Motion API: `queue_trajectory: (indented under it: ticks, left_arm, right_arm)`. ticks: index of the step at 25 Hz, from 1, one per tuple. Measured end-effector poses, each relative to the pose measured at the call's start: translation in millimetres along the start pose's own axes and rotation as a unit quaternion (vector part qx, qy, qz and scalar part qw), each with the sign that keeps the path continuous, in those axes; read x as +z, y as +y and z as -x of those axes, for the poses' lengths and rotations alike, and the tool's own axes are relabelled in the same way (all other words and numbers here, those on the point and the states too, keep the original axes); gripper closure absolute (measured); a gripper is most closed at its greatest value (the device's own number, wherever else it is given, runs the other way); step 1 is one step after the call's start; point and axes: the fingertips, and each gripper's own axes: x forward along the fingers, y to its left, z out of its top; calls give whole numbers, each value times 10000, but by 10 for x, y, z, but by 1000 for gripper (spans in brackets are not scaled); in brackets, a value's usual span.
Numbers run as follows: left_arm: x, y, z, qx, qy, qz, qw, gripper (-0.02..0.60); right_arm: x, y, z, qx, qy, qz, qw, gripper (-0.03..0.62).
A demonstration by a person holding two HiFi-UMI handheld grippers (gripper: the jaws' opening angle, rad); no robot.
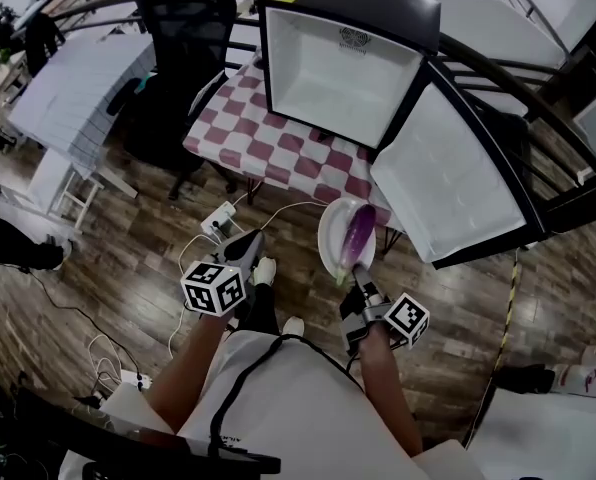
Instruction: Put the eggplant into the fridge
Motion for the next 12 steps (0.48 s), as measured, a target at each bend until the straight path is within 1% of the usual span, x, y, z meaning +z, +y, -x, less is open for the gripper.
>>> queue_trajectory:
  ticks: [4, 12]
  left_arm:
    - [65, 90, -142, -14, 41, -10, 10000, 581]
    - [411, 313, -495, -75, 72, -76, 9999, 581]
  right_arm:
    - [75, -19, -141, -37, -8, 6, 10000, 565]
    - [261, 122, -564, -15, -72, -8, 10000, 565]
